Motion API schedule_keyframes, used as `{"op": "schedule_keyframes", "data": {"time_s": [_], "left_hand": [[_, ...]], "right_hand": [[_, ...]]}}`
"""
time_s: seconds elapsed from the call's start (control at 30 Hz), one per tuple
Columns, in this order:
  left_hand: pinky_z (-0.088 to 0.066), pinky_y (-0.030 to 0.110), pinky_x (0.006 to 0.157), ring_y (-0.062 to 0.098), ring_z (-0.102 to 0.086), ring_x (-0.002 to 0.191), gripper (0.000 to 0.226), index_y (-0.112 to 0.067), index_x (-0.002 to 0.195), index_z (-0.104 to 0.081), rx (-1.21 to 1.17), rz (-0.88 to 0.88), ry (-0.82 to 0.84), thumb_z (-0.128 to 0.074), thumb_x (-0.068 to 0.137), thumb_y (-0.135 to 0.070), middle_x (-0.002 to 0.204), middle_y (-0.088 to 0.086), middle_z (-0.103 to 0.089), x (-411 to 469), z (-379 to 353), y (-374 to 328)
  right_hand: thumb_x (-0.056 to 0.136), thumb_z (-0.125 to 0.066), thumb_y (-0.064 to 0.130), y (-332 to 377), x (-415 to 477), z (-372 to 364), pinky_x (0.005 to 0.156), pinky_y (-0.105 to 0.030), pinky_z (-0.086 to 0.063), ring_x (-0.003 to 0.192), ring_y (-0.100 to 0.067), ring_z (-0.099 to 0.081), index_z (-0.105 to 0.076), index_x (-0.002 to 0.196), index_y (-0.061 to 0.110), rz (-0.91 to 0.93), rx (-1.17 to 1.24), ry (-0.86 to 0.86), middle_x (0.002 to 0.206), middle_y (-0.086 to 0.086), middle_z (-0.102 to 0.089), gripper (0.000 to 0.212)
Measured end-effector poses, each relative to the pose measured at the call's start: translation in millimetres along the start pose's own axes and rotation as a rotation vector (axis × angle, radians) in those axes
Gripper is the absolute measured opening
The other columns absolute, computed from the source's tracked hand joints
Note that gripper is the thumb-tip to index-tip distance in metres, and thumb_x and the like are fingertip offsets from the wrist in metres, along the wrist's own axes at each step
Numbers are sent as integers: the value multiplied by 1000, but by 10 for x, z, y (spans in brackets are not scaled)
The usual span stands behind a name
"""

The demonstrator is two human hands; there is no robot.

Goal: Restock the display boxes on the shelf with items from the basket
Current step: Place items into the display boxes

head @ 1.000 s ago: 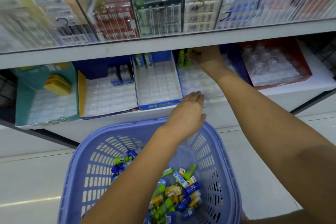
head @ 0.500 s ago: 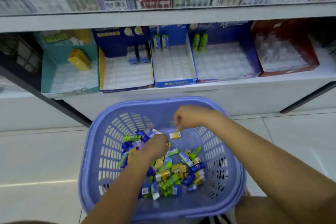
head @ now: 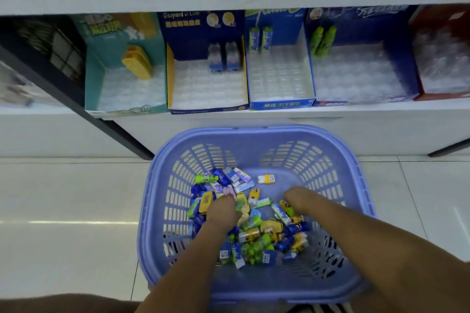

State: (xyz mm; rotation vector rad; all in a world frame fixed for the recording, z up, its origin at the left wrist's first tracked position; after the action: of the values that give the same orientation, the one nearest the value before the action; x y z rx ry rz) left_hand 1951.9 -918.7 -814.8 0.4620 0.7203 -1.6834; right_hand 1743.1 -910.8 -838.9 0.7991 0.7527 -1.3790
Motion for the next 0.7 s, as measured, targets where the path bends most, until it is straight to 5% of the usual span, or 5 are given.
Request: {"op": "schedule_keyframes", "data": {"time_s": [0.07,0.23,0.37,0.47,0.7], "left_hand": [[-47,37,84,28,-59,106,41,-6,122,-51,80,21,-7,-55,94,-36,116,12,-61,24,-21,-14],[-45,33,66,24,-59,78,26,-10,90,-59,-163,85,187,-54,92,-35,85,12,-58,100,27,-67],[-36,32,63,21,-41,61,9,-8,83,-42,-855,191,367,-45,91,-12,78,10,-37,47,237,-257],[-40,26,53,17,-42,55,18,-11,75,-41,-1355,24,365,-41,92,-3,68,7,-43,-53,640,-549],[-27,16,40,7,-29,41,22,-8,84,-63,-1412,-434,230,-60,90,-30,50,-7,-34,-520,1591,-1130]], "right_hand": [[97,-44,12,12,-19,-91,78,-30,-31,99,-30,-52,-55,124,5,-48,70,109,118,-14,-57,31],[96,-42,10,189,-254,265,66,-35,-31,53,-18,-28,-42,61,14,57,171,187,63,-7,-34,35],[98,-47,13,266,-584,849,68,-26,-46,75,-17,-53,-58,117,1,172,541,128,92,-8,-53,26],[91,-58,7,240,-928,1368,66,-18,-46,75,-9,-54,-60,114,2,350,683,41,84,0,-58,23],[79,-70,2,84,-1772,2199,73,-17,-51,78,-11,-61,-67,98,8,649,954,-252,85,-9,-66,20]]}}
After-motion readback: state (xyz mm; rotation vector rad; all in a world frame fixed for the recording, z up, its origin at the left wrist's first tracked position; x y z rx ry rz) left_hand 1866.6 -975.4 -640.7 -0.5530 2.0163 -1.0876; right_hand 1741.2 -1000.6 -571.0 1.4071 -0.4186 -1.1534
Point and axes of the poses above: each hand's wrist, its own x-axis towards the middle knuckle, its own z-axis out of the back of the hand, y = z × x, the point moved 6 cm from there along x, towards the middle knuckle
